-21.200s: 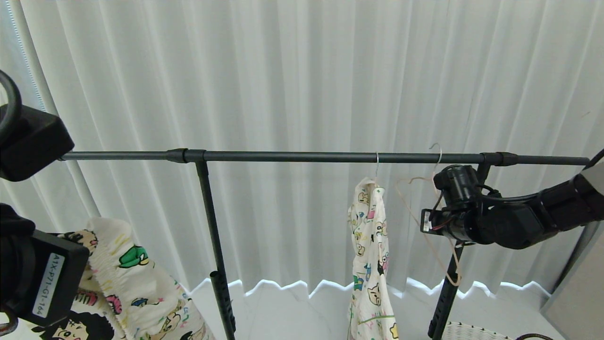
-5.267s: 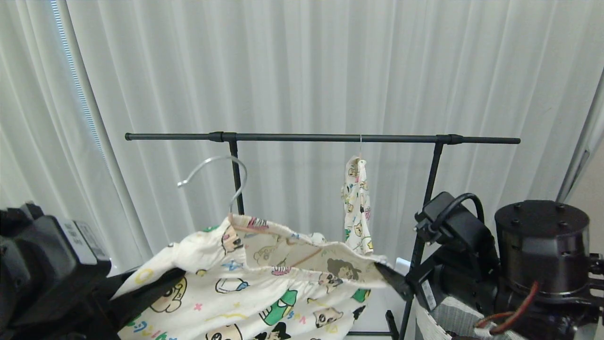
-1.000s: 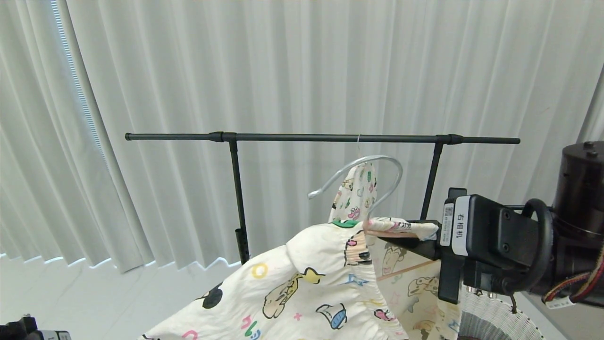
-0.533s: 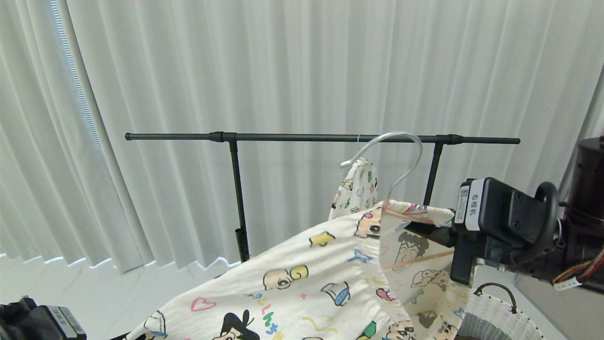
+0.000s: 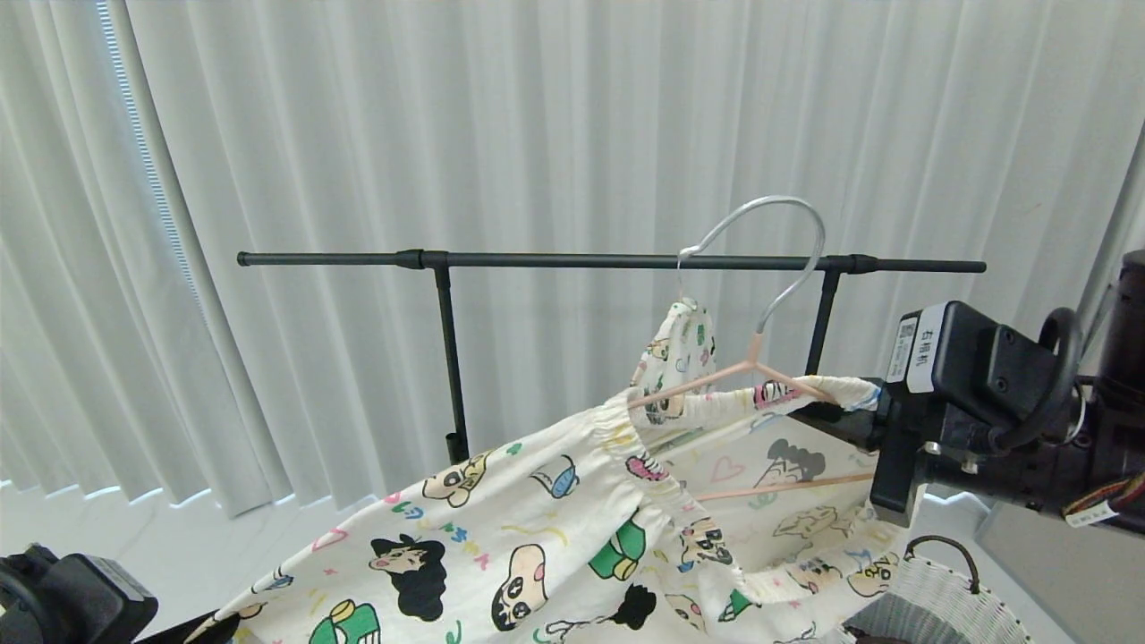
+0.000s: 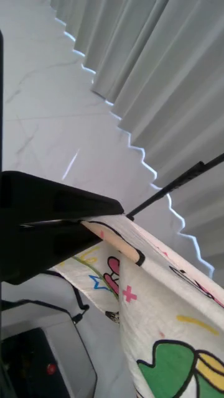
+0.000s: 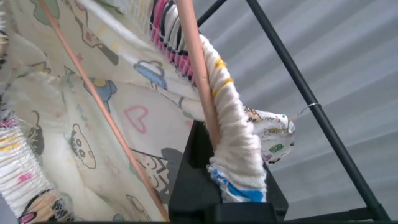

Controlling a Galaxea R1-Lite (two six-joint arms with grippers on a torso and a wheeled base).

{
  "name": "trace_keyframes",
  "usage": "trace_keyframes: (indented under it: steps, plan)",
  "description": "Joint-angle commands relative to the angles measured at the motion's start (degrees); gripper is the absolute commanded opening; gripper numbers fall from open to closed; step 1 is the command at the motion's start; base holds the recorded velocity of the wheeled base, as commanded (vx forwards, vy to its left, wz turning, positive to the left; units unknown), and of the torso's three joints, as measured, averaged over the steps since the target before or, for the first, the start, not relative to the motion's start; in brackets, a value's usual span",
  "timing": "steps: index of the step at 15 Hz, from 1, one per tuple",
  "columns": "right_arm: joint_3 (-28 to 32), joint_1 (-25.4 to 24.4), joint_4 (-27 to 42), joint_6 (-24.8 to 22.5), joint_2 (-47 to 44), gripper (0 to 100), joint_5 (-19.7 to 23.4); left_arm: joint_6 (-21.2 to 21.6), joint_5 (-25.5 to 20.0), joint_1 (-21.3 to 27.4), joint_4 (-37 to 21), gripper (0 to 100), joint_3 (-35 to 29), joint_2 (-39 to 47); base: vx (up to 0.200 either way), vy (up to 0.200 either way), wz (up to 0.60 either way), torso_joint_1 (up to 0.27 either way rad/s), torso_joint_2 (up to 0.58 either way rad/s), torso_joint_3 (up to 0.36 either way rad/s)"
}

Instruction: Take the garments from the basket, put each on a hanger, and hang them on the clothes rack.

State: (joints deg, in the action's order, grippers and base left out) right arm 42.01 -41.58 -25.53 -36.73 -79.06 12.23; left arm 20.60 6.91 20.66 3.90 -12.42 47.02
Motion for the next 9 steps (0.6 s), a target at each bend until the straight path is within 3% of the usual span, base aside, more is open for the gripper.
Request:
trace_keyframes:
  steps: [1,2,3,5,9]
  plan:
    - [0.00,0.10,-0.05,-0.01,0.13,0,-0.10,-0.04,0.03,-0.10,-0.03,0,-0.06,0.00,0.000,0.000,0.00,0.000,0.00,0.000]
    - [0.00,0.71,0.04,-0.01,0.22,0,-0.45,-0.12,-0.06,-0.10,-0.03,0,-0.32,-0.09,0.000,0.000,0.00,0.000,0.00,0.000]
    - [-0.17,1.68,0.13,-0.10,0.39,0,-1.15,-0.12,-0.06,-0.10,0.05,100,-1.03,-0.17,0.000,0.000,0.00,0.000,0.00,0.000]
    - [-0.26,4.67,2.59,-0.10,1.45,0,-4.05,-0.48,-1.81,0.69,0.05,100,-5.24,-0.09,0.000,0.000,0.00,0.000,0.00,0.000]
    - [-0.17,12.49,8.39,-0.10,4.61,0,-5.90,-0.48,-4.19,0.78,0.05,100,-11.40,1.06,0.000,0.000,0.00,0.000,0.00,0.000]
